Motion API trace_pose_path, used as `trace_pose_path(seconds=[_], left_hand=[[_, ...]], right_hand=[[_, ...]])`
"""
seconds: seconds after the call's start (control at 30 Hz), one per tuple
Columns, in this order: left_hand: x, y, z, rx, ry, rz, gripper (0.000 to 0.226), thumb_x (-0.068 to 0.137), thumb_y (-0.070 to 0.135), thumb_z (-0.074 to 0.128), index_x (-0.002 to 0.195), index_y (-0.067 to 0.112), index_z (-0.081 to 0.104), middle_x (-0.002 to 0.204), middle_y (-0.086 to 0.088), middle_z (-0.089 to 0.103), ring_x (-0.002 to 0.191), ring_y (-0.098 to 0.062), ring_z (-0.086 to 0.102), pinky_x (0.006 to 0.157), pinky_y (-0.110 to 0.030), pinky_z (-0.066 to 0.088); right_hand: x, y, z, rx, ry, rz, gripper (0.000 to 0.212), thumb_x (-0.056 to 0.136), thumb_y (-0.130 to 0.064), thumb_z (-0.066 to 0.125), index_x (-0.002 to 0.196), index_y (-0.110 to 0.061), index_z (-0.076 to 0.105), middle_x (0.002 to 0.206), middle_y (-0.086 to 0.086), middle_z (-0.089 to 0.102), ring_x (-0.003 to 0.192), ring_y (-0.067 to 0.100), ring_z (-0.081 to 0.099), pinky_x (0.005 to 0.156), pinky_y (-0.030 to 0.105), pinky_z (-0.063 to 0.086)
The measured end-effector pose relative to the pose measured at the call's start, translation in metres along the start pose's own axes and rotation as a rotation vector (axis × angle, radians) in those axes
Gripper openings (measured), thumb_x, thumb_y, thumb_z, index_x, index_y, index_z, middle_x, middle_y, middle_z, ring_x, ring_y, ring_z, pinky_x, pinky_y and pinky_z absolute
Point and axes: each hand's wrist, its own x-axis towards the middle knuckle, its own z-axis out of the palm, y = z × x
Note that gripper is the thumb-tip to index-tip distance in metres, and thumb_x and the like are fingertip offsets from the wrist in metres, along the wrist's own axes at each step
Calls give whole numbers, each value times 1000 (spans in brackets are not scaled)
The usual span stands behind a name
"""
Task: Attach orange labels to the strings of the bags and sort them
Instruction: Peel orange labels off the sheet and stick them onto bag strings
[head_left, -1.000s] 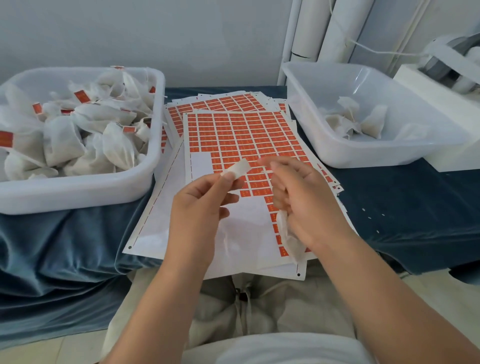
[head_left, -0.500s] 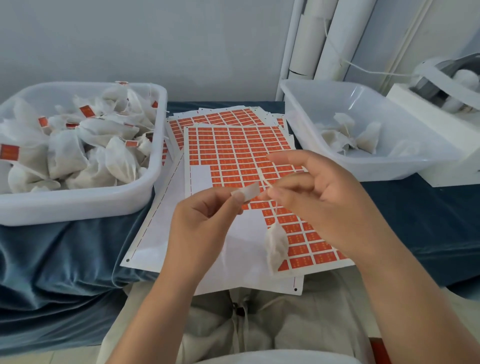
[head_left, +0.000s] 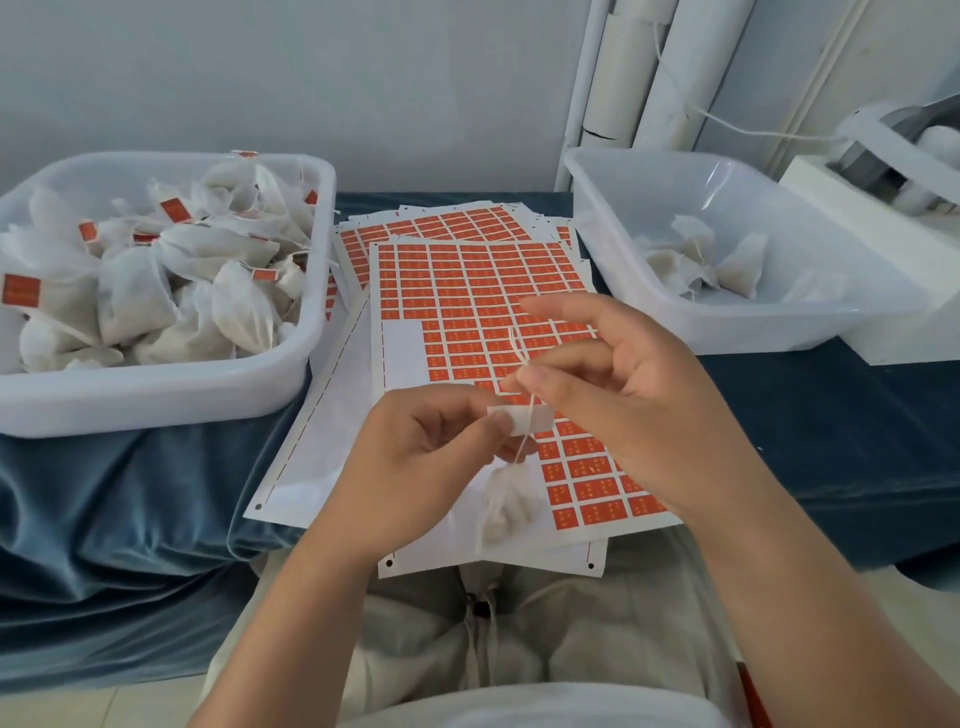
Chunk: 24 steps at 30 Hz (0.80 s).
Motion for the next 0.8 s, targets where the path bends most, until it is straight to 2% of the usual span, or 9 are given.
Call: trace_pose_path(seconds=[0.07, 0.2, 0.3, 0.47, 0.57, 0.8], left_hand=[[0, 0, -1, 31, -19, -4, 25, 98, 18, 61, 87, 20, 83, 84, 4, 81, 81, -17, 77, 75, -17, 56], [0, -4, -2, 90, -33, -16, 27, 96, 24, 60, 82, 12, 79, 79, 5, 78, 80, -18, 76, 76, -28, 58], [0, -4, -2, 117, -21, -7, 31, 93, 31, 59, 79, 10, 77, 75, 8, 76, 77, -15, 73, 72, -24, 56], [0, -3, -3, 187, 7, 2, 30, 94, 22, 57, 75, 8, 75, 69, 9, 72, 71, -10, 69, 66, -16, 52], [0, -2, -2, 215, 36, 0, 30, 92, 22, 55, 71, 9, 72, 66, 7, 68, 66, -7, 63, 61, -12, 47], [1, -2, -3, 129, 45, -17, 35, 93, 25, 52, 74, 2, 71, 59, 8, 58, 62, -6, 56, 60, -10, 42]], right_hand=[[0, 1, 2, 0, -2, -13, 39, 98, -33, 71, 131, -47, 56, 98, -26, 78, 103, -4, 72, 81, 9, 54], [1, 2, 6, -32, 7, -7, 38, 98, -33, 72, 122, -54, 52, 98, -30, 76, 100, -8, 71, 80, -2, 45], [3, 4, 8, -39, 14, 9, 38, 99, -31, 71, 120, -55, 52, 97, -31, 75, 96, -8, 71, 76, -3, 44], [5, 7, 8, 30, -16, 17, 41, 102, -21, 67, 128, -49, 52, 97, -20, 78, 92, 2, 75, 76, 7, 54], [6, 10, 10, 44, -33, 18, 40, 103, -18, 65, 130, -45, 53, 97, -17, 78, 92, 3, 76, 76, 8, 54], [7, 16, 13, 135, -76, 40, 37, 105, -13, 61, 134, -35, 57, 95, -9, 79, 91, 10, 77, 78, 16, 59]])
